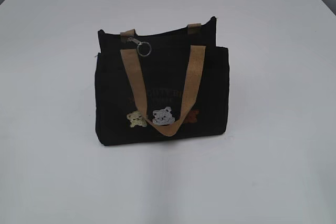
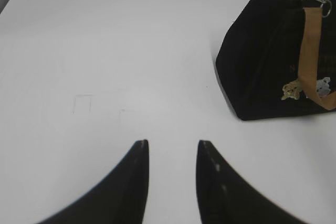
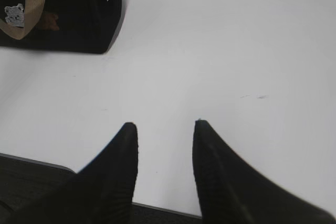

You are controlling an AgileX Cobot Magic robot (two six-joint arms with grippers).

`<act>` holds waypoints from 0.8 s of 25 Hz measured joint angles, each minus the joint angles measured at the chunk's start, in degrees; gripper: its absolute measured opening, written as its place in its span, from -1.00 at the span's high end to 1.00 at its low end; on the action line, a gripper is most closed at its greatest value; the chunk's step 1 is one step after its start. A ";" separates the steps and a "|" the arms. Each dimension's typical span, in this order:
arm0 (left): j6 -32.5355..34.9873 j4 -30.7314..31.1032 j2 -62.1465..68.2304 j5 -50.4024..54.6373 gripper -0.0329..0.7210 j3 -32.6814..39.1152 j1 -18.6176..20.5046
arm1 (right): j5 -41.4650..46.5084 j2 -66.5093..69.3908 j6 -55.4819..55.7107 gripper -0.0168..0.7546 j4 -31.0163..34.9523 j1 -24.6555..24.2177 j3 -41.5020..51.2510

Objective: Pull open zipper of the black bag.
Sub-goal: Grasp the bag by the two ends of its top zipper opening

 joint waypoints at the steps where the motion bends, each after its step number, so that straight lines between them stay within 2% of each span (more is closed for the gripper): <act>1: 0.00 0.00 0.00 0.00 0.29 0.00 0.00 | 0.00 0.00 0.00 0.22 0.00 0.00 0.00; 20: 0.28 -1.03 0.58 -0.14 0.29 -0.08 0.00 | -0.05 0.00 0.00 0.22 0.00 0.00 0.00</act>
